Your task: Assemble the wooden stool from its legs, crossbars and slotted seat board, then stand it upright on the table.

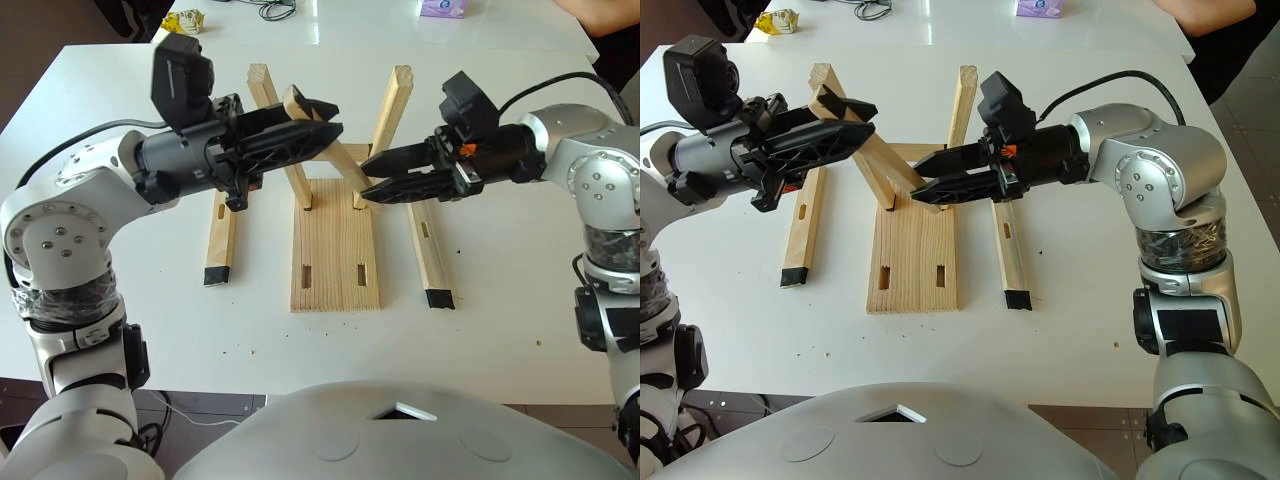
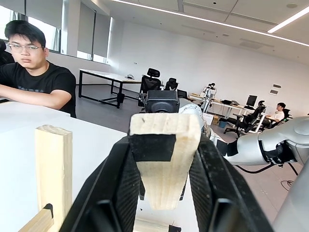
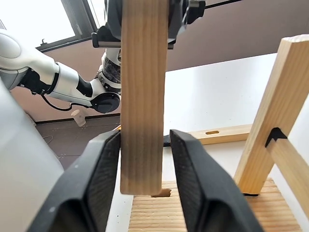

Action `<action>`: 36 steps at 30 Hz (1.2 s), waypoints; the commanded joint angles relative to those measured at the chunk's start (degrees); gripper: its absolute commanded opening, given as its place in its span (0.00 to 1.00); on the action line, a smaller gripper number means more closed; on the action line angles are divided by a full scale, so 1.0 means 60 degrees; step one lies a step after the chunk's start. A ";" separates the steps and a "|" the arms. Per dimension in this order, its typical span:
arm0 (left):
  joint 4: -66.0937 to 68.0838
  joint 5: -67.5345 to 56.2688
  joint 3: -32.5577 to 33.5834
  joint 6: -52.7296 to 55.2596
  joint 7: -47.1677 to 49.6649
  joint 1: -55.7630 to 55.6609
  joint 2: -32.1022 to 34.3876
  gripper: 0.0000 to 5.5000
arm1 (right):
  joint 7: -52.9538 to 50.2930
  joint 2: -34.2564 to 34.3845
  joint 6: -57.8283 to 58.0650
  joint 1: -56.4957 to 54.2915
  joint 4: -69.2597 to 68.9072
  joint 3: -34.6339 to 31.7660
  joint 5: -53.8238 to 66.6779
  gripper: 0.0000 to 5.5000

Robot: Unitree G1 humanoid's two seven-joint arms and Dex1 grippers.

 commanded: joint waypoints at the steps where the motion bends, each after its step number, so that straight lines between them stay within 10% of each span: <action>1: 0.0016 0.0470 0.0003 -0.0354 -0.0388 0.0197 0.0126 0.24 | -0.0102 -0.0094 -0.0211 0.0270 0.0237 -0.0223 -0.0178 0.46; 10: 0.0398 0.3249 -0.0688 -0.1805 -0.2582 0.1255 0.1218 0.24 | -0.0843 -0.0451 -0.1369 0.1290 0.0422 -0.1639 -0.0676 0.69; 16: 0.0479 0.4212 -0.0420 -0.2637 -0.3055 0.2075 0.1373 0.24 | -0.1690 -0.0450 -0.0889 0.2068 -0.0234 -0.3168 0.0464 0.69; 36: 0.2202 0.7816 -0.0819 -0.7584 -0.4736 0.3889 0.1524 0.24 | -0.1673 -0.0263 -0.3261 0.0262 0.2670 -0.2682 -0.1683 0.69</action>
